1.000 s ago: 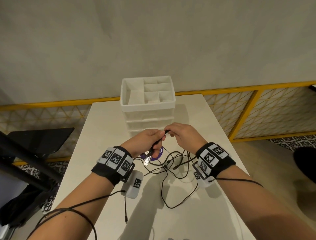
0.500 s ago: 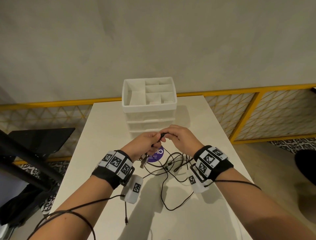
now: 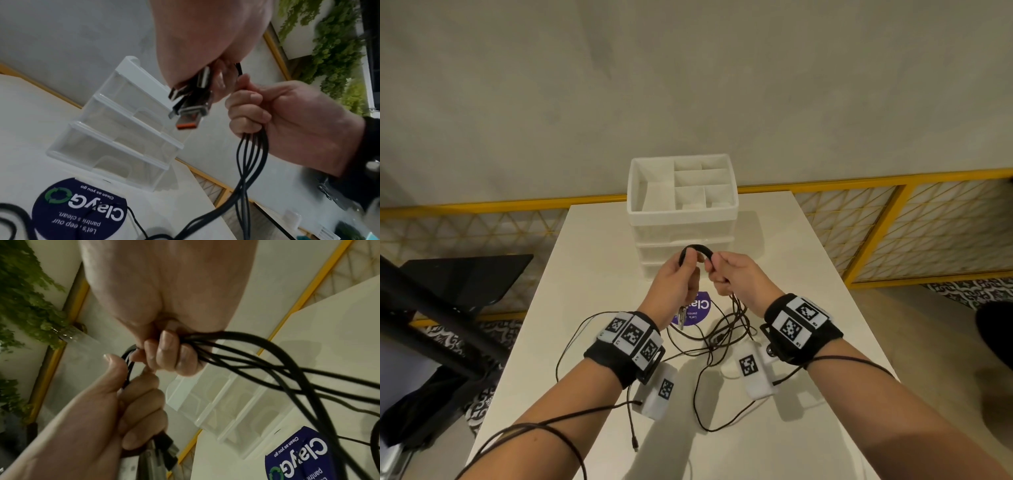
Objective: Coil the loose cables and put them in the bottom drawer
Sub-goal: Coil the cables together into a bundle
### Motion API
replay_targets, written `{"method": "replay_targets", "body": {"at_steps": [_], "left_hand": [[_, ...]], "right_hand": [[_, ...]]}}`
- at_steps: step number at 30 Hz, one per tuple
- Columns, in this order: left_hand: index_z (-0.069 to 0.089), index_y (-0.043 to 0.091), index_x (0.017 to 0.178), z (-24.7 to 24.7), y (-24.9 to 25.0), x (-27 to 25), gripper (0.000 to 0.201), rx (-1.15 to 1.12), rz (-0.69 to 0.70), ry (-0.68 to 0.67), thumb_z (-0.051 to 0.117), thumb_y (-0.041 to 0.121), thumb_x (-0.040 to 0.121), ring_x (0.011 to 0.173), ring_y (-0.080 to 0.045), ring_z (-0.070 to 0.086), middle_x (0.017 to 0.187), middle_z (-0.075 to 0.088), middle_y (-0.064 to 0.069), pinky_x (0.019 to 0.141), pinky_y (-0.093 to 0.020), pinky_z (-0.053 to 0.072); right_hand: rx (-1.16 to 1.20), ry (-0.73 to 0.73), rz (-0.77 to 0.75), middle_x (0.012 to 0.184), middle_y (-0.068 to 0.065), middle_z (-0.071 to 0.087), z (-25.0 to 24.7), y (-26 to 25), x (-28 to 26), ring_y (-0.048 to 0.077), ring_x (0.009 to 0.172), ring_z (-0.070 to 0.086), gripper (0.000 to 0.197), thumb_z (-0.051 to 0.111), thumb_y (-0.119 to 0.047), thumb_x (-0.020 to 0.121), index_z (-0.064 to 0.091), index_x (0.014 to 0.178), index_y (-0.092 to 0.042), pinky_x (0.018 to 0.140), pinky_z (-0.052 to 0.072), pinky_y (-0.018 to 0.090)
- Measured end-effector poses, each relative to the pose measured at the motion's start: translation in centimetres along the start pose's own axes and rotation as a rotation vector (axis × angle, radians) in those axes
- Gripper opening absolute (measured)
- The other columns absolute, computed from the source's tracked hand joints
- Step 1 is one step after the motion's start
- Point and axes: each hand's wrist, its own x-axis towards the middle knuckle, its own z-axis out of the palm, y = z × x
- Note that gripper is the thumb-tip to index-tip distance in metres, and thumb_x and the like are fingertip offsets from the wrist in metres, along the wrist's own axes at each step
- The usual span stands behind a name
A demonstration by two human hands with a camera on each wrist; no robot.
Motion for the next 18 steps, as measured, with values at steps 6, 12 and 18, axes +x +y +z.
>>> {"method": "replay_targets", "body": {"at_steps": [6, 12, 18], "left_hand": [[0.066, 0.019, 0.114, 0.3, -0.2, 0.0, 0.045, 0.026, -0.038, 0.005, 0.031, 0.043, 0.099, 0.042, -0.007, 0.024, 0.048, 0.036, 0.009, 0.038, -0.018, 0.021], [0.069, 0.014, 0.109, 0.5, 0.2, 0.5, 0.049, 0.052, -0.141, -0.007, 0.034, 0.047, 0.098, 0.041, -0.008, 0.024, 0.054, 0.030, 0.001, 0.036, -0.019, 0.021], [0.069, 0.017, 0.086, 1.1, 0.3, 1.1, 0.044, 0.084, -0.143, 0.004, 0.038, 0.046, 0.098, 0.037, -0.009, 0.038, 0.048, 0.046, -0.001, 0.037, -0.018, 0.030]], "right_hand": [[-0.033, -0.070, 0.131, 0.055, 0.000, 0.035, 0.2, 0.3, -0.4, 0.008, 0.039, 0.032, 0.037, 0.034, -0.031, 0.100, 0.049, 0.071, -0.012, 0.042, 0.028, 0.018], [-0.018, -0.069, 0.220, 0.045, -0.010, 0.037, -0.3, 0.0, 0.0, 0.003, 0.037, 0.029, 0.038, 0.037, -0.034, 0.099, 0.048, 0.069, -0.012, 0.037, 0.022, 0.015], [-0.053, -0.075, 0.258, 0.049, -0.003, 0.041, -0.1, 0.4, -0.1, 0.009, 0.042, 0.027, 0.047, 0.038, -0.048, 0.095, 0.051, 0.067, -0.012, 0.039, 0.022, 0.019]]}}
